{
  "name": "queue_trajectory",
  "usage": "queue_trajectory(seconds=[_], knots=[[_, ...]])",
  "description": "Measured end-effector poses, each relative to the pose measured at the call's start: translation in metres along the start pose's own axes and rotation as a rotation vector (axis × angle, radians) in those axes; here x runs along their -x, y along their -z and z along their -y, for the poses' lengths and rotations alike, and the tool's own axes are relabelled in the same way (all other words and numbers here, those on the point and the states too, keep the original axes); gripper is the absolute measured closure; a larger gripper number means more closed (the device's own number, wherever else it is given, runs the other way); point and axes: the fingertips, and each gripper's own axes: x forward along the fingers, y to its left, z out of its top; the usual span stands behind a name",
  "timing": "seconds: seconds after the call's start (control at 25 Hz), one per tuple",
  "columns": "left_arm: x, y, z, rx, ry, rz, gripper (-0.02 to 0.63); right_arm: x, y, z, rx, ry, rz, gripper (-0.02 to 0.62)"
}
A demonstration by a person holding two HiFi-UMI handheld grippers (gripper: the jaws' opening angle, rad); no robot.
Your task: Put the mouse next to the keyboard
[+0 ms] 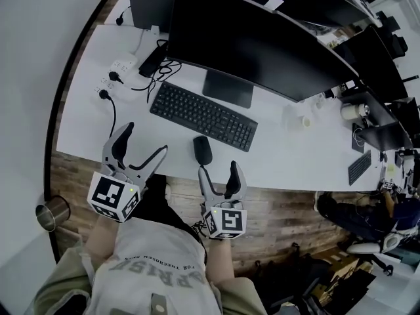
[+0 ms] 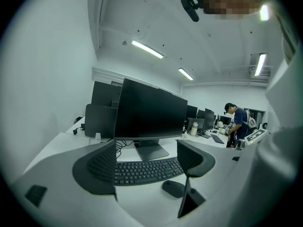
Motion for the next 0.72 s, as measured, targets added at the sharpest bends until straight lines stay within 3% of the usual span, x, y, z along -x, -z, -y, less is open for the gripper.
queue_trajectory(seconds=[0.72], knots=[[-0.053, 0.006, -0.042, -0.006, 0.006, -0.100, 0.221, -0.084, 0.141, 0.020, 0.141, 0.000, -0.472, 0.222]])
